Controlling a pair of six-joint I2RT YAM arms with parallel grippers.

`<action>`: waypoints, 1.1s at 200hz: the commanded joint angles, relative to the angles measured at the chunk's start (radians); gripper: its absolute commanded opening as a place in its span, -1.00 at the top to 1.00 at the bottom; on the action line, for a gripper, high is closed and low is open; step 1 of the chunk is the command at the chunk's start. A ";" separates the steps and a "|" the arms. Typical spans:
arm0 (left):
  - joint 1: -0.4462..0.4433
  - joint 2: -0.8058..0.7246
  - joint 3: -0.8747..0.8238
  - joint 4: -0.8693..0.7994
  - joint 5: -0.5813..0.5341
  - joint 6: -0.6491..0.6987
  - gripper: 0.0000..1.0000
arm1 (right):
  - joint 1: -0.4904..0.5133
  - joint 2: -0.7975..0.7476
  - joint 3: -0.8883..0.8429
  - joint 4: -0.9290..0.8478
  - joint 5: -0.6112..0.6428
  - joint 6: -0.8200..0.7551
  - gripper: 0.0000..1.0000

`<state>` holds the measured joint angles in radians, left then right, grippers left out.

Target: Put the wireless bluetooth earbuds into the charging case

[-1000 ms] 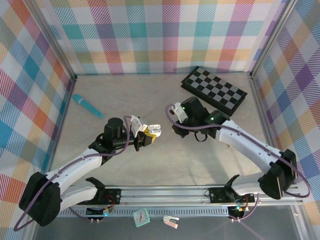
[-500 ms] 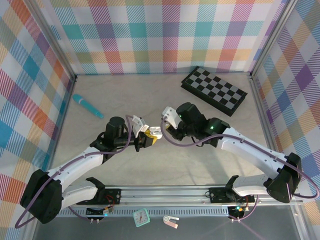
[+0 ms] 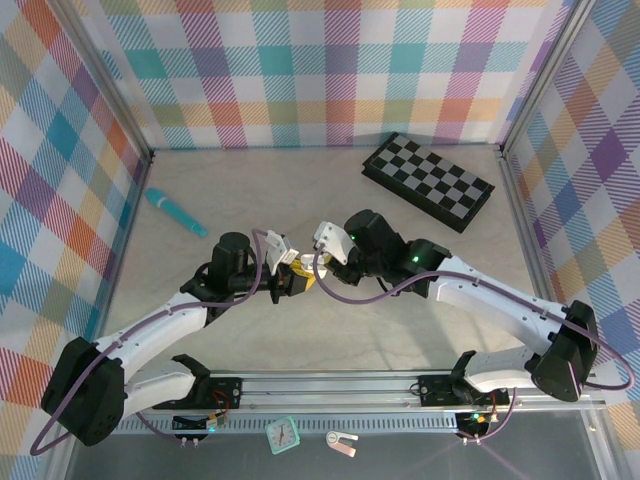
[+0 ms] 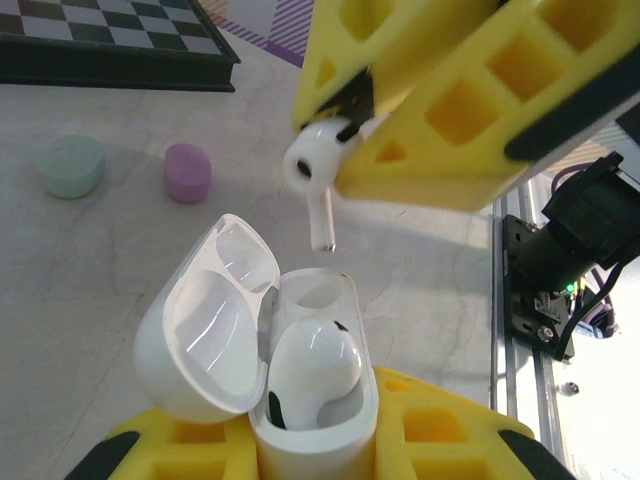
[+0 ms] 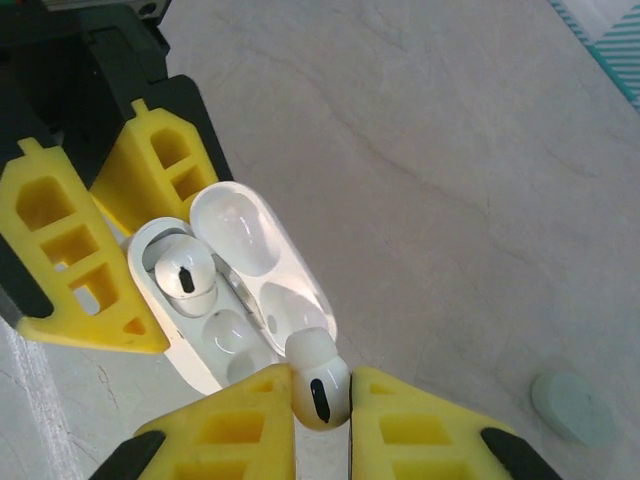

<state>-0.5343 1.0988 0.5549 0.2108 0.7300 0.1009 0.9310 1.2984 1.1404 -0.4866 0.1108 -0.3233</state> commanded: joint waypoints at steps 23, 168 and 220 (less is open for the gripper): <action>-0.006 -0.001 0.034 0.020 0.029 -0.001 0.62 | 0.016 0.021 -0.014 0.030 -0.037 -0.022 0.63; -0.007 -0.022 0.022 0.033 0.031 0.009 0.61 | 0.021 0.029 -0.011 -0.012 -0.120 -0.040 0.47; -0.007 -0.028 0.014 0.047 0.027 0.017 0.62 | 0.009 -0.023 -0.009 -0.007 -0.107 -0.017 -0.11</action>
<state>-0.5350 1.0954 0.5564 0.2153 0.7429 0.1013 0.9440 1.3174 1.1252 -0.4900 0.0257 -0.3542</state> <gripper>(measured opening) 0.209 0.492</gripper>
